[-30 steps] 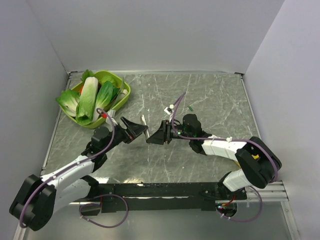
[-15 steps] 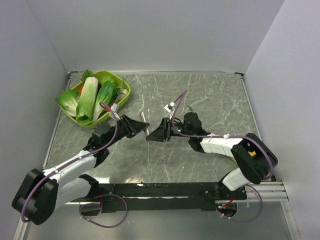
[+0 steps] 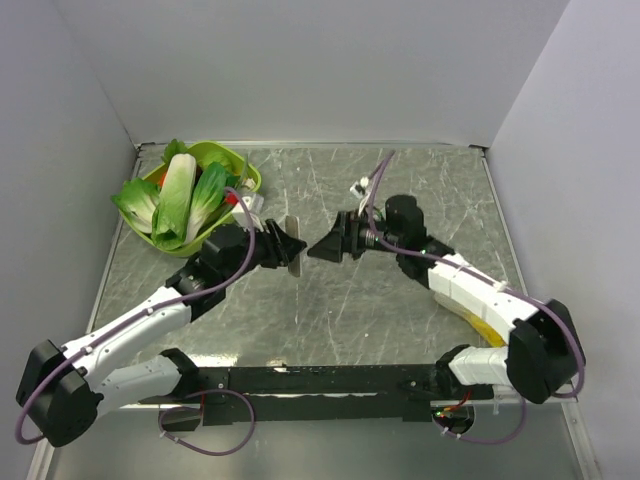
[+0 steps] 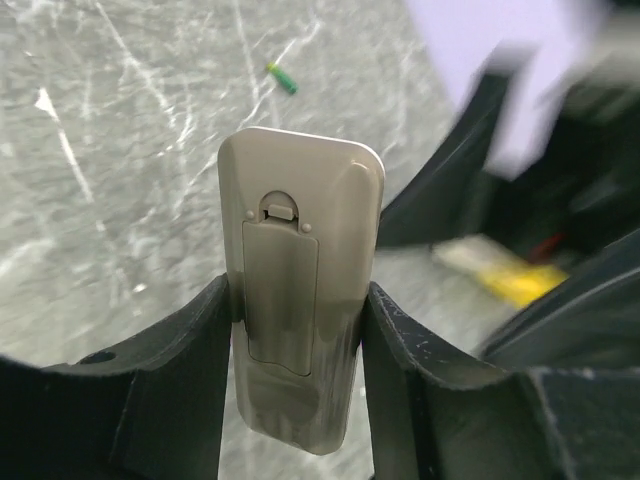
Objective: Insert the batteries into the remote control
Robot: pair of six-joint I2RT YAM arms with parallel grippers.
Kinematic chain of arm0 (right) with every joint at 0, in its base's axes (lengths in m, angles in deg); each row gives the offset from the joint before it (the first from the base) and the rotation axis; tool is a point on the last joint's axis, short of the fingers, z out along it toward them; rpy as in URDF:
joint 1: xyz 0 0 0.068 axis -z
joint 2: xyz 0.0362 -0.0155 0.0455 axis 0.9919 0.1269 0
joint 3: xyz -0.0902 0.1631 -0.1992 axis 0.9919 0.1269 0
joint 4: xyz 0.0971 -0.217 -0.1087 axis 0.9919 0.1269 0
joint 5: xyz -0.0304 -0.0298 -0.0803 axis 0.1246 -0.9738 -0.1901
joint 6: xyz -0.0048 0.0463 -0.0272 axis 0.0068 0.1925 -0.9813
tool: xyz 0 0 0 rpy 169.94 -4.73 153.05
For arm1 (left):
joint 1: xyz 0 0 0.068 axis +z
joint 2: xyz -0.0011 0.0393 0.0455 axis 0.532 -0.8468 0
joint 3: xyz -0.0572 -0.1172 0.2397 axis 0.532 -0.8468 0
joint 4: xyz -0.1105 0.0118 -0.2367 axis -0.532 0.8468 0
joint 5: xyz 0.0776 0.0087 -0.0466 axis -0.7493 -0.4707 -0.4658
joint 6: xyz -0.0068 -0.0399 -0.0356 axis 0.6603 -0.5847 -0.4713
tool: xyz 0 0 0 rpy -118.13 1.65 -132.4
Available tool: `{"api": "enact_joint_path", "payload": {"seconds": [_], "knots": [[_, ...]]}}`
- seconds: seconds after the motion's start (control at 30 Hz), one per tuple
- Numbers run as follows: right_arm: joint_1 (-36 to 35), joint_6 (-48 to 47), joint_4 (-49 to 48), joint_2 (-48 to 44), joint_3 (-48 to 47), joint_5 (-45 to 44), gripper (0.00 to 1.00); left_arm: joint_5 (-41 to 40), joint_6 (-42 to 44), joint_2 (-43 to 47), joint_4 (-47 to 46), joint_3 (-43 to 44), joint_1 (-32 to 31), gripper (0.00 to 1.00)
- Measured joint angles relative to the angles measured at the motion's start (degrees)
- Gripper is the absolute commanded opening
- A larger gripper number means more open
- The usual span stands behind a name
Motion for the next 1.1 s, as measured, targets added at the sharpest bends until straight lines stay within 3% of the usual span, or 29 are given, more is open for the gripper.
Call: {"api": "enact_joint_path", "payload": {"seconds": [0.33, 0.67, 0.77, 0.83, 0.87, 0.9, 0.93, 0.97, 1.07, 1.1], "knots": [[0.1, -5.9, 27.3, 0.3, -23.3, -10.2, 0.86, -11.1, 13.3, -1.9, 10.8, 4.9, -9.5, 0.01], [-1.5, -3.2, 37.2, 6.8, -26.0, -11.8, 0.76, -14.1, 19.9, -4.2, 12.3, 8.9, -13.6, 0.01], [-2.3, -2.3, 37.1, 7.4, -26.0, -11.5, 0.66, -14.5, 21.2, -5.2, 12.4, 9.3, -14.3, 0.02], [-2.6, -1.4, 36.9, 7.5, -26.0, -10.7, 0.49, -14.5, 21.7, -5.4, 12.4, 9.3, -14.4, 0.03], [-2.6, -1.4, 36.8, 7.5, -26.0, -10.4, 0.34, -14.5, 21.8, -5.4, 12.4, 9.3, -14.5, 0.06], [-2.6, -0.9, 36.5, 7.6, -26.0, -10.1, 0.24, -14.5, 21.9, -5.4, 12.4, 9.3, -14.5, 0.09], [-2.6, -0.1, 36.1, 7.7, -26.0, -9.2, 0.15, -14.5, 21.9, -5.4, 12.5, 9.3, -14.5, 0.13], [-2.6, -0.3, 35.9, 7.8, -26.1, -9.0, 0.01, -14.5, 21.9, -5.4, 12.5, 9.3, -14.5, 0.23], [-2.6, -0.4, 35.7, 7.8, -26.1, -8.6, 0.00, -14.1, 21.4, -5.2, 12.6, 9.3, -14.3, 0.48], [-2.3, -0.5, 35.6, 7.8, -26.1, -8.3, 0.00, -13.4, 21.1, -5.0, 12.5, 9.2, -13.6, 0.52]]}}
